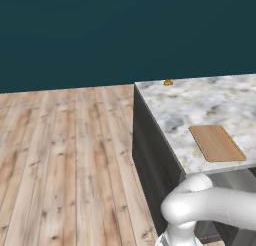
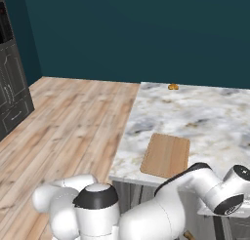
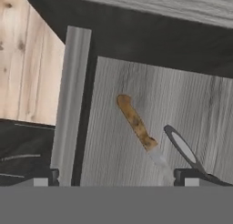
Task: Open the drawer on the right and place the cutting tools on the cutting board.
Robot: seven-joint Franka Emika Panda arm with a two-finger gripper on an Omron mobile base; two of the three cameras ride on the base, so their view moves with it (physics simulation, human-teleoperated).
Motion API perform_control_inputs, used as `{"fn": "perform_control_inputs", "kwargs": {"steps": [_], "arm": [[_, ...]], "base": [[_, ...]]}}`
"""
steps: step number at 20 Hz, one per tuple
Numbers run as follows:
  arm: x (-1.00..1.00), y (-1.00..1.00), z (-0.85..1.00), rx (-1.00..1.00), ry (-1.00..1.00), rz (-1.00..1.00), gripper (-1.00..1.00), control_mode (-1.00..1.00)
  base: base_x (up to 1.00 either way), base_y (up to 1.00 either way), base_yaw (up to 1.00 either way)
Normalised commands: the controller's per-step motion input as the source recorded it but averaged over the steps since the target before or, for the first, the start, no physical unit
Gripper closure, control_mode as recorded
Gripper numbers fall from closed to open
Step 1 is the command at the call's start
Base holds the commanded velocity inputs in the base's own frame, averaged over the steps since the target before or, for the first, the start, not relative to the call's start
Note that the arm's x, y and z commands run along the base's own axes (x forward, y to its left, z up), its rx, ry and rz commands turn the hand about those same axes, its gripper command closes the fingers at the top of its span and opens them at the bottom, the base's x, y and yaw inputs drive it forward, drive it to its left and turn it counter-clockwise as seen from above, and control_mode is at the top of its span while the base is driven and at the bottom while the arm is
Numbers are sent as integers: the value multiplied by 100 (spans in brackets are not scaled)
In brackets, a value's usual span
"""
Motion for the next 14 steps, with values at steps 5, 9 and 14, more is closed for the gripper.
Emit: {"fn": "perform_control_inputs", "kwargs": {"steps": [5, 9, 14], "arm": [[36, 0, -4, -2, 16, -37, -100, -100], [-2, 0, -21, -1, 4, -43, -100, -100], [2, 10, -2, -1, 0, -10, -100, -100]], "base": [[0, 0, 0], [0, 0, 0], [0, 0, 0]]}}
